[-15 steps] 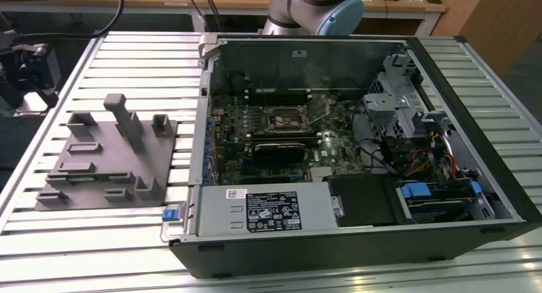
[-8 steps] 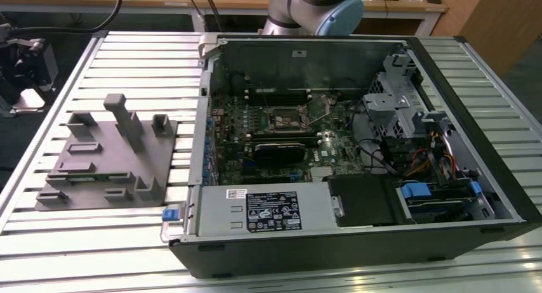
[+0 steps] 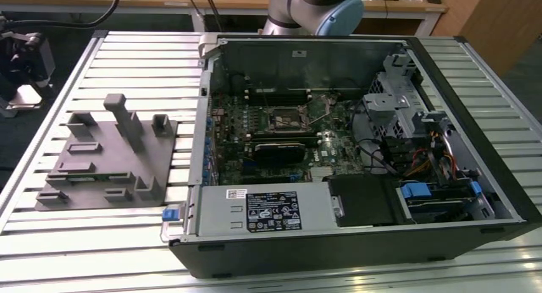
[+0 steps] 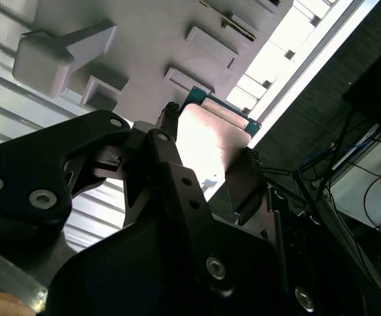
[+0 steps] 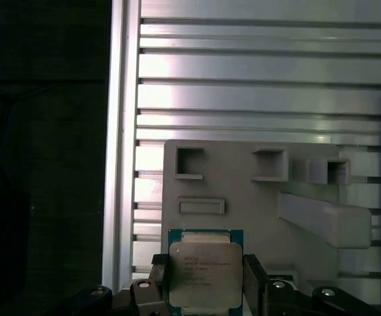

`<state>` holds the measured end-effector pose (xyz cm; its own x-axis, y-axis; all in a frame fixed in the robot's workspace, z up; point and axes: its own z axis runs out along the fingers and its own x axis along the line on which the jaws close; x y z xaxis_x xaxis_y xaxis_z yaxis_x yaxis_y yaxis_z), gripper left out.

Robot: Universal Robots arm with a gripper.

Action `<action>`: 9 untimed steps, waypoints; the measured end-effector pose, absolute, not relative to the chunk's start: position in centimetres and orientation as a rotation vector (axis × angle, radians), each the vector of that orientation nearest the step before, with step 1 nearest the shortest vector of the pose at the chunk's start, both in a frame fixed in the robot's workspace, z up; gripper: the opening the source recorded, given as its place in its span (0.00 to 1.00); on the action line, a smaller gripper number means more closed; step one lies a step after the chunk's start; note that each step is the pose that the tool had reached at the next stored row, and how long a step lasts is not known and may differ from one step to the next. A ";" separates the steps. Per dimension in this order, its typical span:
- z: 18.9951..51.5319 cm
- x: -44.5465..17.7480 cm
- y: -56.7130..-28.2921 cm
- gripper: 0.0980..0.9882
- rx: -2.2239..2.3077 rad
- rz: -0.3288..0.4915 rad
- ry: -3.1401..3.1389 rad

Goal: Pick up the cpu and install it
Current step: 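Pick up the cpu and move it towards the insertion slot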

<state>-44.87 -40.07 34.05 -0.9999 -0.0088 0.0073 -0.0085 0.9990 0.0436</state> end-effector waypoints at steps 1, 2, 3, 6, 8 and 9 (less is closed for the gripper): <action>34.2 -44.9 -40.1 0.49 0.014 -0.068 -3.133; 34.3 -44.9 -40.1 0.49 0.014 -0.068 -3.133; 34.4 -44.9 -40.1 0.49 0.014 -0.068 -3.133; 34.8 -44.9 -40.1 0.49 0.014 -0.068 -3.133; 35.1 -44.9 -40.1 0.49 0.014 -0.068 -3.133; 35.3 -44.9 -40.1 0.49 0.014 -0.068 -3.133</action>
<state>-44.87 -40.07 35.27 -0.9999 -0.0088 0.0072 -0.0085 0.9990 0.0436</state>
